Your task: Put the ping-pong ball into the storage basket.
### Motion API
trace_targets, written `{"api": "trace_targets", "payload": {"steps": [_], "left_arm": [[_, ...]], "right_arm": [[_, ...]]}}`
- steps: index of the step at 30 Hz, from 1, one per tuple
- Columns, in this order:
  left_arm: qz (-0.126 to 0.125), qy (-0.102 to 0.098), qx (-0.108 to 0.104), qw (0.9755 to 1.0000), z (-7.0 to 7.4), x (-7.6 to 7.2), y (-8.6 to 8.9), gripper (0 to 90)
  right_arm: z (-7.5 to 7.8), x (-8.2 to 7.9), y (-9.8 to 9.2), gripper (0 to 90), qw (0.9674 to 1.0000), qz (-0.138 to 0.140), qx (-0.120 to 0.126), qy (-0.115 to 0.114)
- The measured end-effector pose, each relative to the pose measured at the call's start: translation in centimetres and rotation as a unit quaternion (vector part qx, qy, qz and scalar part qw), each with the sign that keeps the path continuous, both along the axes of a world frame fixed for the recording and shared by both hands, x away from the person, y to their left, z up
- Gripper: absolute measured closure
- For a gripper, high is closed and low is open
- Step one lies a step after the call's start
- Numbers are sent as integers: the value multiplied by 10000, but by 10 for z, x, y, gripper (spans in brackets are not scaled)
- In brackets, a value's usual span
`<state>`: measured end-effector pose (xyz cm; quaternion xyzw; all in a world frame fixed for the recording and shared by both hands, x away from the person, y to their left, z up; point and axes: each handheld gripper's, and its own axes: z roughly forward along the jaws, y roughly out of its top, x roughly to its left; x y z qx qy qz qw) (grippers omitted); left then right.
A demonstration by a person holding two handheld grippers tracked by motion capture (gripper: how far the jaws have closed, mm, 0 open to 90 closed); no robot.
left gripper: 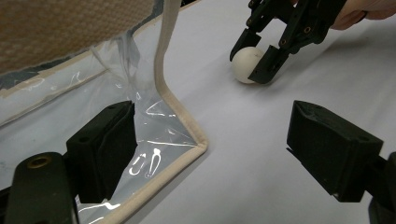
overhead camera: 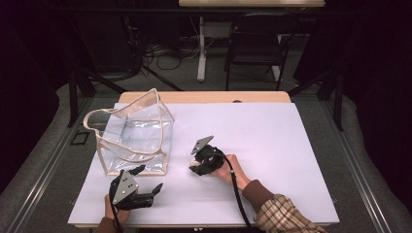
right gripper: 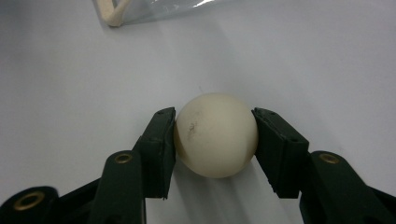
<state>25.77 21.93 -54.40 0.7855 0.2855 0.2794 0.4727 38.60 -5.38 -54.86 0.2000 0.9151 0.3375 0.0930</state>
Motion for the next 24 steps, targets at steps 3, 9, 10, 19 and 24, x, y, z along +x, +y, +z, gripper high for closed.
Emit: {"api": "trace_targets", "payload": {"steps": [3, 9, 10, 19, 24], "left_arm": [[-3, 4, 3, 10000, 0, 0, 0, 161], [5, 1, 1, 10000, 0, 0, 0, 161], [3, 0, 7, 10000, 0, 0, 0, 161], [4, -3, 8, 10000, 1, -1, 1, 161], [-1, -11, 9, 10000, 1, -1, 1, 160]], "right_arm": [[1, 0, 0, 503, 10000, 20, -27, -35], [6, -3, 0, 505, 9999, 26, 23, -118], [6, -3, 0, 505, 9999, 26, 23, -118], [11, -6, -2, 505, 9997, 31, 5, -225], [16, -7, -4, 506, 9996, 25, 22, -289]]}}
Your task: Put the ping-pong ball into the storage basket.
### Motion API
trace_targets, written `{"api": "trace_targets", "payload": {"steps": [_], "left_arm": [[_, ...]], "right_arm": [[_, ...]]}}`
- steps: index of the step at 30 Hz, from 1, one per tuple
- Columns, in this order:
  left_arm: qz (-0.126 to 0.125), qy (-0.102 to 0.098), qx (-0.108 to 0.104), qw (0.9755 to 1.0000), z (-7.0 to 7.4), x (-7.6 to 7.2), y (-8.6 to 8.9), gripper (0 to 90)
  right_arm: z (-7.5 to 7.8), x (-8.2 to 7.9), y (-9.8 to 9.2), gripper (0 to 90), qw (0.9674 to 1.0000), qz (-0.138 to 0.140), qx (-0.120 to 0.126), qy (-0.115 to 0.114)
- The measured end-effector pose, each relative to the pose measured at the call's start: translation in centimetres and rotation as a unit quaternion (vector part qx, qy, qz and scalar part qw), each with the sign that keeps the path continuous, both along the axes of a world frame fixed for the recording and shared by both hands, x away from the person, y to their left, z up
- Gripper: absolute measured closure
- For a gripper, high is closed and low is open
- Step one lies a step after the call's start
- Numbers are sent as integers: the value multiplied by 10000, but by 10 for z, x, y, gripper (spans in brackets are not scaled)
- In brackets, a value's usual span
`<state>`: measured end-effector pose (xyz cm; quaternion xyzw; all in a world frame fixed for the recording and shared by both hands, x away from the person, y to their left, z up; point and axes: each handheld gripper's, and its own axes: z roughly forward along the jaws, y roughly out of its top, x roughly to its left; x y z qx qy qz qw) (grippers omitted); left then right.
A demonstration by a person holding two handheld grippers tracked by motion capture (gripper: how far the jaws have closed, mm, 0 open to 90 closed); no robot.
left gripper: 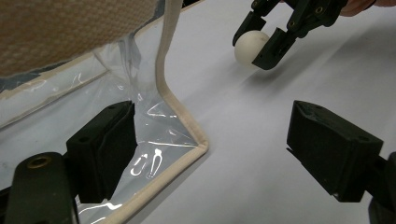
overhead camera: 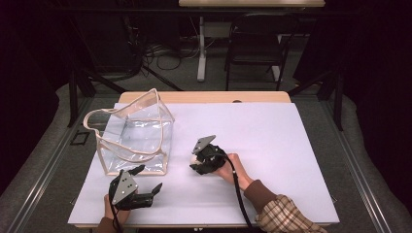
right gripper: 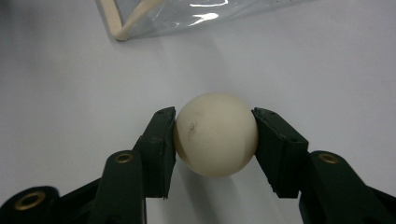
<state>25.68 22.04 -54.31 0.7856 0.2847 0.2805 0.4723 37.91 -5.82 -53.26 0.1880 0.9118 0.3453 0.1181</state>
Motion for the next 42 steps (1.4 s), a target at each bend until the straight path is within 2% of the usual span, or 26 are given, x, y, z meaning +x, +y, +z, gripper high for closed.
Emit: {"api": "trace_targets", "payload": {"steps": [42], "left_arm": [[13, 3, -14, 10000, 0, 0, 0, 161]], "right_arm": [[50, -6, -16, 508, 9991, -18, 149, -386]]}}
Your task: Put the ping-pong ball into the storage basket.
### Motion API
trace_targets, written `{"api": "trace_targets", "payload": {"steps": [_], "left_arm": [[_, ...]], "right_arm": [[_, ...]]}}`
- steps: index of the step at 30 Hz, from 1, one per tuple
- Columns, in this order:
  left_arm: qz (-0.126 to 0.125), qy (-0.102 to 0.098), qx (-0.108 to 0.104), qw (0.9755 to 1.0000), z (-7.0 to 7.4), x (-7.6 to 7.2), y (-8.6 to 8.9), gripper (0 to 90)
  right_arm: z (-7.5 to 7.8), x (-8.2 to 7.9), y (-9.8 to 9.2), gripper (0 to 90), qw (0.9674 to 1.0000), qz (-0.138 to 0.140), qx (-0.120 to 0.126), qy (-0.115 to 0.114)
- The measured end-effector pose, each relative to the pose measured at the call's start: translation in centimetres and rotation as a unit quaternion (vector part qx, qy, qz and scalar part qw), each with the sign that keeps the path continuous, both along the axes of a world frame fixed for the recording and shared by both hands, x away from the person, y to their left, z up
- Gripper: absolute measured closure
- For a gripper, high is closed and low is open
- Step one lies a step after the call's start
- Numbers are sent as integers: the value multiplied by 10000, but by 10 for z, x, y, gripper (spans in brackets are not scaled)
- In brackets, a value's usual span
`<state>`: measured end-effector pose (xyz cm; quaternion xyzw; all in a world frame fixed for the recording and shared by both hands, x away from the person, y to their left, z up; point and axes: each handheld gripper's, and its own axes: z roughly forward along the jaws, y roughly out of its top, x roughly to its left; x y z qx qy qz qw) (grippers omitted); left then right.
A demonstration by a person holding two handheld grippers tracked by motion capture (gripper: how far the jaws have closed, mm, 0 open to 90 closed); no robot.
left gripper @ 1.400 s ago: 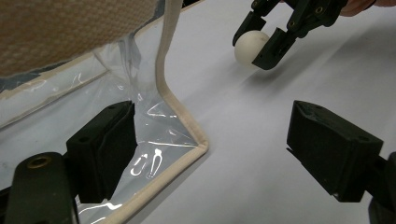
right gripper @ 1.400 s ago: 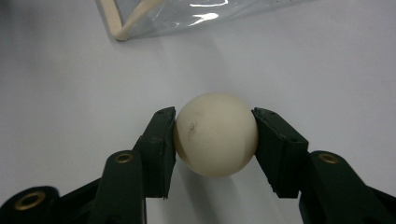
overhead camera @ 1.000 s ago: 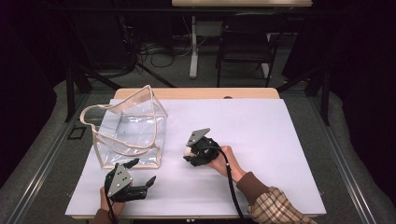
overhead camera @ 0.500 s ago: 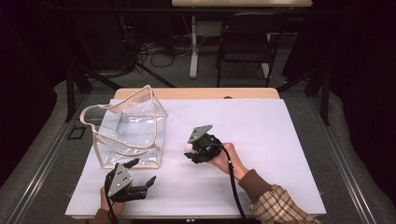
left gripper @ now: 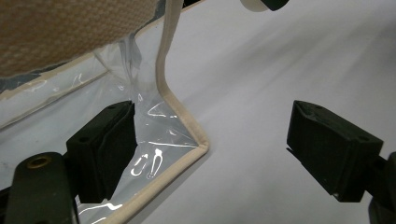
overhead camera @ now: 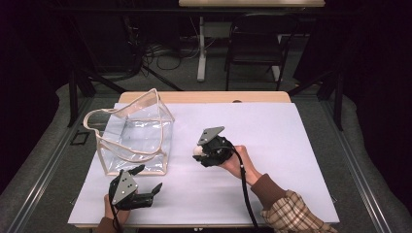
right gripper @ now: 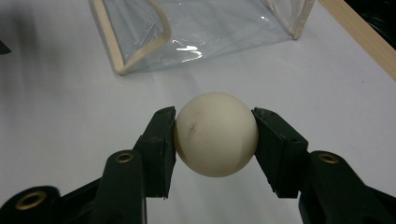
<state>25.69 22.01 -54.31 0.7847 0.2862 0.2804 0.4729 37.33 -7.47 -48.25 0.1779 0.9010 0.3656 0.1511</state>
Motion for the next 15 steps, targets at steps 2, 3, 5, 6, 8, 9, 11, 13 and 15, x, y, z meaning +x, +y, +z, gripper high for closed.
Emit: {"api": "trace_targets", "payload": {"steps": [2, 3, 5, 6, 8, 9, 11, 13, 15], "left_arm": [[1, -3, -4, 10000, 0, 0, 0, 161], [-4, -1, 12, 10000, 0, 0, 0, 160], [-4, -6, 15, 10000, 0, 0, 0, 160], [-2, -4, 15, 10000, 0, 0, 0, 161], [-4, -10, 18, 10000, 0, 0, 0, 161], [-2, -12, 15, 10000, 0, 0, 0, 161], [-3, -12, 13, 10000, 0, 0, 0, 160], [-7, -4, 8, 10000, 0, 0, 0, 161], [-10, -11, 18, 10000, 0, 0, 0, 161]], "right_arm": [[1, 0, 0, 508, 10000, -2, 10, -19], [3, 0, -1, 508, 10000, 15, 18, -37], [3, -1, -1, 508, 10000, 15, 13, -39], [4, -1, -1, 508, 10000, 0, 22, -38], [7, -1, -2, 508, 10000, 23, 29, -88], [7, -1, -2, 508, 10000, 23, 29, -88], [9, -2, -3, 508, 9999, 14, 2, -117], [11, -3, -4, 508, 9999, 0, 9, -113], [13, -3, -5, 508, 9999, 7, 9, -143]]}}
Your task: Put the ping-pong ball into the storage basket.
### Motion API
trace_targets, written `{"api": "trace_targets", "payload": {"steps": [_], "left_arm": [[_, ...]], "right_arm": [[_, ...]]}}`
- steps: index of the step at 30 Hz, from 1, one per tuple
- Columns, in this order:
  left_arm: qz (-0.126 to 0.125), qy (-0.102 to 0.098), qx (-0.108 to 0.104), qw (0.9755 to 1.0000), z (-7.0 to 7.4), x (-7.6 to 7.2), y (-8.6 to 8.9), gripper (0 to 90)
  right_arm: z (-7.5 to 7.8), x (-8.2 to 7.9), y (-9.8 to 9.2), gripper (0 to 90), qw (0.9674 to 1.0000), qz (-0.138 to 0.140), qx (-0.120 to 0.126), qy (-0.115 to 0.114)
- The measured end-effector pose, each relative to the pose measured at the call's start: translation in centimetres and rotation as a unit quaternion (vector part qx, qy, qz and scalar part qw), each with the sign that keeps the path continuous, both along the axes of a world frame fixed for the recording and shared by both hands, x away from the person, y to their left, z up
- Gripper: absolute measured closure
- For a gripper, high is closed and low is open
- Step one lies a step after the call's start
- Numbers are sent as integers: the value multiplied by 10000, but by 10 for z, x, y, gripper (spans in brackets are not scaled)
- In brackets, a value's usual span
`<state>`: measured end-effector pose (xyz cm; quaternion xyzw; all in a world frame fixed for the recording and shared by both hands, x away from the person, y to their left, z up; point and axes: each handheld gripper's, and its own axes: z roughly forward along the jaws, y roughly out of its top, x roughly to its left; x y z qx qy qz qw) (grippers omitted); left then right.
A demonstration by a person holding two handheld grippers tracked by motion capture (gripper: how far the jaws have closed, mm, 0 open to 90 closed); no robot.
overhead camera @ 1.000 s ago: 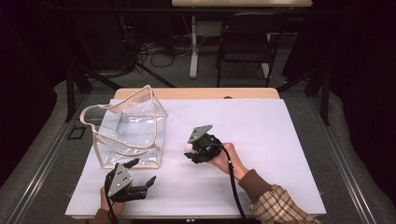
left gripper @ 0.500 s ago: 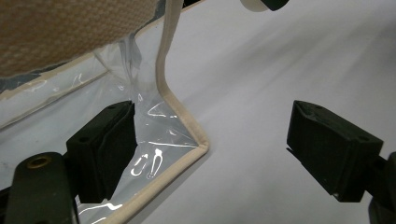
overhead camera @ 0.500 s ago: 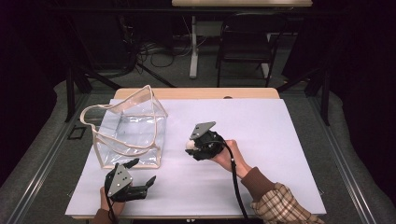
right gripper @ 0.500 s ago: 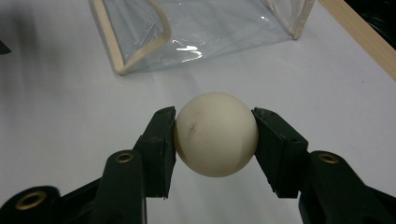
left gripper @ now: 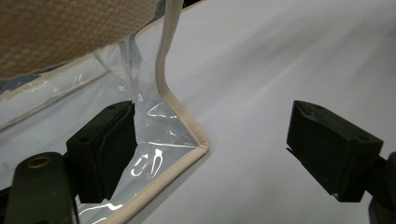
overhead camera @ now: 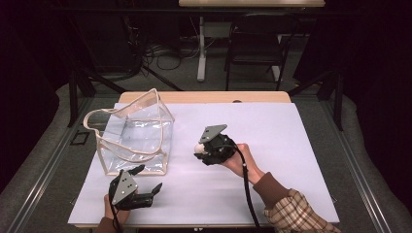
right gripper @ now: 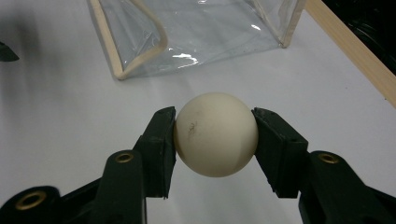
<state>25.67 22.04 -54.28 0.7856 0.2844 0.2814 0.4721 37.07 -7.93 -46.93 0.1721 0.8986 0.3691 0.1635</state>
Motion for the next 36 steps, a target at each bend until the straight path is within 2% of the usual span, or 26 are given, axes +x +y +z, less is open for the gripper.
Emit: {"api": "trace_targets", "payload": {"steps": [17, 29, 36], "left_arm": [[2, -4, 2, 10000, 0, 0, 0, 161], [8, -8, -16, 10000, 0, 0, 0, 161], [-5, -2, -23, 10000, 0, 0, 0, 160]], "right_arm": [[18, -4, -6, 509, 9998, -5, -3, -180], [32, -6, -9, 509, 9995, -20, 135, -298], [39, -7, -12, 509, 9993, -58, 128, -351]]}}
